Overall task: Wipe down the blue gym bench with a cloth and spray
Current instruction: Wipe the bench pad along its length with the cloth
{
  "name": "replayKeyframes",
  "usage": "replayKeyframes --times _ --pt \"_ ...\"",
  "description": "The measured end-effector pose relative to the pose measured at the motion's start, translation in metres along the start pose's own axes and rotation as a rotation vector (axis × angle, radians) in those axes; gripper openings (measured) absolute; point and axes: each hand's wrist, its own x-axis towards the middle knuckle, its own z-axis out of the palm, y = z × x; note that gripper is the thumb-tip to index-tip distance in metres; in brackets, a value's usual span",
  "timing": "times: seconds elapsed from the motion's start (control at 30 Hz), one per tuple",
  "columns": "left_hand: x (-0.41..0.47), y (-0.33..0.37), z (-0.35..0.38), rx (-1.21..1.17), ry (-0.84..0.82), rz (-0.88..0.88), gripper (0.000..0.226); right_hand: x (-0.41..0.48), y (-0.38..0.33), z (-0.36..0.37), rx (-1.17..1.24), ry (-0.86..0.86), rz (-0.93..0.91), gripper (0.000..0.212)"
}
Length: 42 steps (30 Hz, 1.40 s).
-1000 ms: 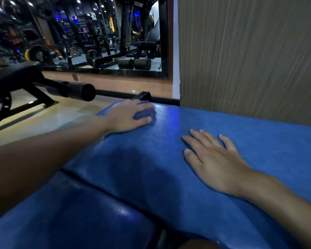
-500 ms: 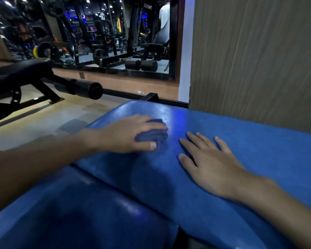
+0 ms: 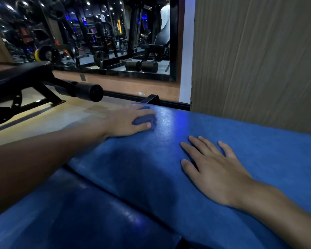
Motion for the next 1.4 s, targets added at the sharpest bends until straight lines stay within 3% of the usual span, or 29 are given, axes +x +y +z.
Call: replayKeyframes --times 0.13,0.23,0.33,0.47,0.63,0.7,0.9,1.0,1.13,1.27,1.4 --pt "-0.078 0.070 -0.011 0.021 0.026 0.346 0.054 0.001 0.000 -0.003 0.063 0.027 0.008 0.060" --pt "-0.112 0.086 -0.013 0.017 0.023 0.439 0.056 0.006 -0.004 -0.008 0.128 0.151 0.016 0.038" --pt "-0.095 0.077 -0.015 0.011 -0.058 0.393 0.060 0.011 -0.012 -0.006 0.083 0.101 -0.048 0.046" --pt "-0.039 0.025 -0.004 0.022 -0.018 0.259 0.060 0.013 -0.013 0.003 0.014 0.003 -0.063 0.067" --pt "0.039 -0.065 0.005 -0.017 0.004 -0.182 0.061 0.014 -0.011 0.006 -0.019 0.023 -0.063 0.069" --pt "0.052 -0.082 0.010 -0.037 0.035 -0.278 0.062 0.014 -0.011 0.007 -0.030 0.036 -0.060 0.072" --pt "-0.001 -0.050 0.003 0.023 0.036 -0.144 0.063 0.013 -0.012 0.002 -0.007 0.000 -0.050 0.070" --pt "-0.064 -0.006 -0.011 0.071 -0.005 0.058 0.064 0.013 -0.013 0.000 -0.010 -0.014 -0.047 0.066" --pt "-0.129 0.035 -0.019 0.046 0.057 0.301 0.056 0.012 -0.014 0.000 -0.020 -0.016 -0.049 0.070" --pt "-0.117 0.027 -0.022 0.037 -0.028 0.165 0.059 0.012 -0.013 0.001 -0.020 -0.011 -0.051 0.071" --pt "-0.080 -0.026 -0.014 0.029 -0.001 -0.062 0.064 0.014 -0.010 0.005 -0.006 0.007 -0.056 0.072"
